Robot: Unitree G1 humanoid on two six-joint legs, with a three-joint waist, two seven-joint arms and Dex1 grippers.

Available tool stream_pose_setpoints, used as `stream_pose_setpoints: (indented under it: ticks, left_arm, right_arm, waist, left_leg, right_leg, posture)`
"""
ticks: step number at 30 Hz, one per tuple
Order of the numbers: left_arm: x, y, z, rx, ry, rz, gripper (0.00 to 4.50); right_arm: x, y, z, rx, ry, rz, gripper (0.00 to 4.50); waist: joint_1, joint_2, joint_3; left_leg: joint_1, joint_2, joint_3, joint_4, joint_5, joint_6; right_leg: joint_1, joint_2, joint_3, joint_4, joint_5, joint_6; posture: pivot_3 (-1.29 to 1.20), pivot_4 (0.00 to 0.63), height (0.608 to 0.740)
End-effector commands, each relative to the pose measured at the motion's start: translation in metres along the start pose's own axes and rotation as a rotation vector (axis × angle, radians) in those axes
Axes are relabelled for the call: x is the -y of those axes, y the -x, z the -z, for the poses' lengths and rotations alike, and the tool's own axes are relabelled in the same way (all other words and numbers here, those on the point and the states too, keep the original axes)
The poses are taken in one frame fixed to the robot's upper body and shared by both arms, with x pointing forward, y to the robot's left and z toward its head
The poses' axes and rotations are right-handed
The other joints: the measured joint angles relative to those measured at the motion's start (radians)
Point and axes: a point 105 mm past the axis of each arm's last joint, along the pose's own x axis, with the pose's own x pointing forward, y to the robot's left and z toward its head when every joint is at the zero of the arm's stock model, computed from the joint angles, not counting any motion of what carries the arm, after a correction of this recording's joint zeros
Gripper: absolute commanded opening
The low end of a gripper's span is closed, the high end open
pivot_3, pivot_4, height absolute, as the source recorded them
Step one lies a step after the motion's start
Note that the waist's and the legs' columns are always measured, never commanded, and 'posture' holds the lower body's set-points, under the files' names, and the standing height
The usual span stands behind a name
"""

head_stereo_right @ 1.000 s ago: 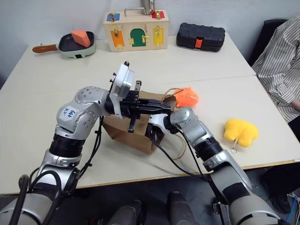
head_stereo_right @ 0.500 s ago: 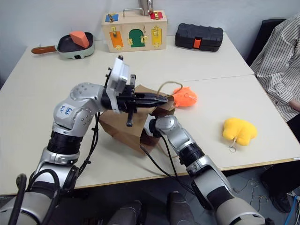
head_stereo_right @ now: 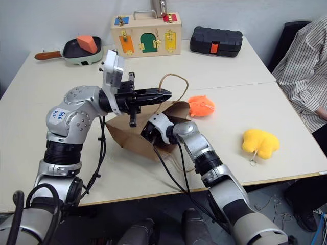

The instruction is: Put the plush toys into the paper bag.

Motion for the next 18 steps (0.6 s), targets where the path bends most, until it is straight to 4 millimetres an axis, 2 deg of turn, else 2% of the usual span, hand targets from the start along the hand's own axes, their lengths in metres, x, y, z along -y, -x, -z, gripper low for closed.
stream_pose_setpoints:
  ticks: [1,7,11,13,16,18]
  left_arm:
    - [0.007,-0.001,-0.035,0.08,-0.057,0.033,0.0]
    - [0.012,-0.003,-0.028,0.07,-0.048,0.031,0.0]
    - [0.0,0.003,-0.041,0.105,-0.052,-0.034,0.0]
    - [0.001,0.004,-0.027,0.05,-0.064,-0.031,0.0]
    - [0.006,0.006,0.006,-0.056,-0.088,-0.028,0.0]
    - [0.006,0.007,0.013,-0.065,-0.09,-0.038,0.0]
  right_arm:
    - [0.004,0.002,0.043,-0.172,0.043,0.047,0.05]
    - [0.017,0.006,0.043,-0.17,0.09,0.117,0.05]
    - [0.015,0.011,0.051,-0.171,0.112,0.116,0.05]
    - [0.014,0.014,0.043,-0.109,0.074,0.12,0.05]
    - [0.016,0.029,0.014,0.046,0.035,0.148,0.05]
    - [0.013,0.04,0.005,0.09,0.024,0.143,0.05]
  waist:
    - [0.0,0.0,0.0]
    - [0.001,0.002,-0.002]
    - [0.009,0.002,-0.002]
    - [0.015,0.002,-0.002]
    - [0.023,0.002,-0.003]
    - [0.024,0.002,-0.003]
  left_leg:
    - [0.001,0.0,0.0,0.0,0.0,0.0]
    - [0.004,0.0,0.0,0.0,0.0,0.0]
    - [0.004,-0.001,0.0,0.0,0.0,0.0]
    - [0.004,-0.001,0.0,0.0,0.0,0.0]
    - [0.004,-0.001,0.0,0.0,0.0,0.0]
    - [0.004,-0.001,0.0,-0.001,0.0,0.0]
  right_leg:
    - [0.0,0.0,0.0,0.0,0.0,0.0]
    - [0.003,0.0,0.0,0.0,0.0,0.0]
    - [0.003,0.0,0.001,0.0,0.0,0.0]
    - [0.003,0.0,0.001,-0.002,0.0,0.0]
    - [0.003,0.0,0.001,-0.002,0.0,0.0]
    - [0.003,0.0,0.001,-0.002,0.0,0.0]
  posture:
    - [0.0,0.15,0.74]
    - [0.0,0.15,0.74]
    - [0.0,0.15,0.74]
    - [0.0,0.15,0.74]
    - [0.0,0.15,0.74]
    - [0.0,0.15,0.74]
